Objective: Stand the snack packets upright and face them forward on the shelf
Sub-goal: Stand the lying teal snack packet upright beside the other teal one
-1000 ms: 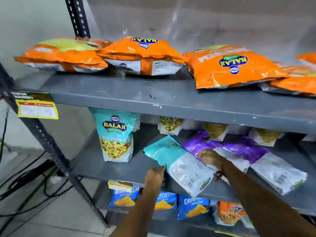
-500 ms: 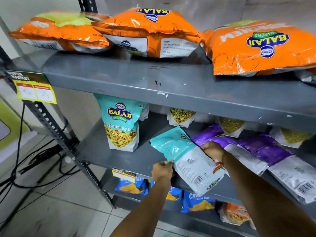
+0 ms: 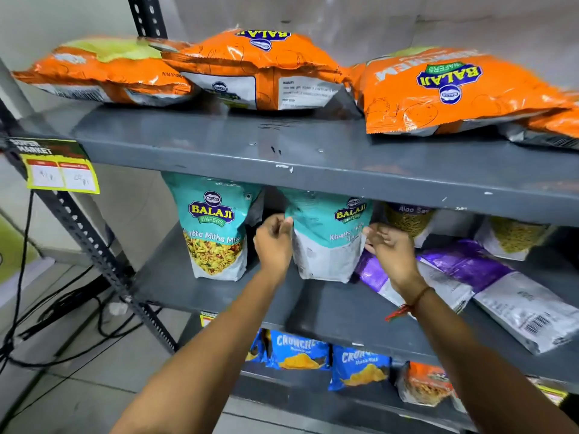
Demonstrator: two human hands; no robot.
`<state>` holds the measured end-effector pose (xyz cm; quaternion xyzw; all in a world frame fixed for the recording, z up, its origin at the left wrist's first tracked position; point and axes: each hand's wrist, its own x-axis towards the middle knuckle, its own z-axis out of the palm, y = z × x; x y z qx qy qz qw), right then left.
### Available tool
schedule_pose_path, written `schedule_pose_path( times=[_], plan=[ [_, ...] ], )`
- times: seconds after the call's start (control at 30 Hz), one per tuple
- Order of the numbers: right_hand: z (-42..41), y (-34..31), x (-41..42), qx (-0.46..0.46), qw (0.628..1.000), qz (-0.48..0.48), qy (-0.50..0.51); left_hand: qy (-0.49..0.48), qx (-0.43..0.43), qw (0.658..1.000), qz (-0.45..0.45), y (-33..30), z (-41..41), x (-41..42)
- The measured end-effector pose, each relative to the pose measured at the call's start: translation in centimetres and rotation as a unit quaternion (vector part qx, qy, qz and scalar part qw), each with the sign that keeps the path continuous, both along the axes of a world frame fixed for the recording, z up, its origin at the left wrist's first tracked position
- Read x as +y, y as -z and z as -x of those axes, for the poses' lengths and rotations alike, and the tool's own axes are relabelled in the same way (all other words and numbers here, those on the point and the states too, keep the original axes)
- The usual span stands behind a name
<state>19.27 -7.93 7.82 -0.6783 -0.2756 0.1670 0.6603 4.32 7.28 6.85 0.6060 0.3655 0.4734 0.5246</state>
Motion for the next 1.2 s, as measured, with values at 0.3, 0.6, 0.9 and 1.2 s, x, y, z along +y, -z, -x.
schedule_pose_path(
  times=[0.3,0.6,0.9,1.2],
  plan=[
    [3.2,6.0,-1.1,-0.032,0.998,0.038,0.043,0.072,0.054,0.996,0.0,5.3,0.2,1.9],
    [6.6,6.4,-2.7,-0.007,0.989,0.02,0.143,0.127,0.051,0.964,0.226,6.1,-0.1,2.7],
    [10.4,8.1,-0.8,0.027,0.997,0.07,-0.035,0.142,0.141,0.954,0.224,5.9,1.4,1.3],
    [8.4,7.2,1.4,0.064,0.996,0.065,-0.01,0.253,0.101,0.951,0.144,5.4,4.2,-2.3]
  ],
)
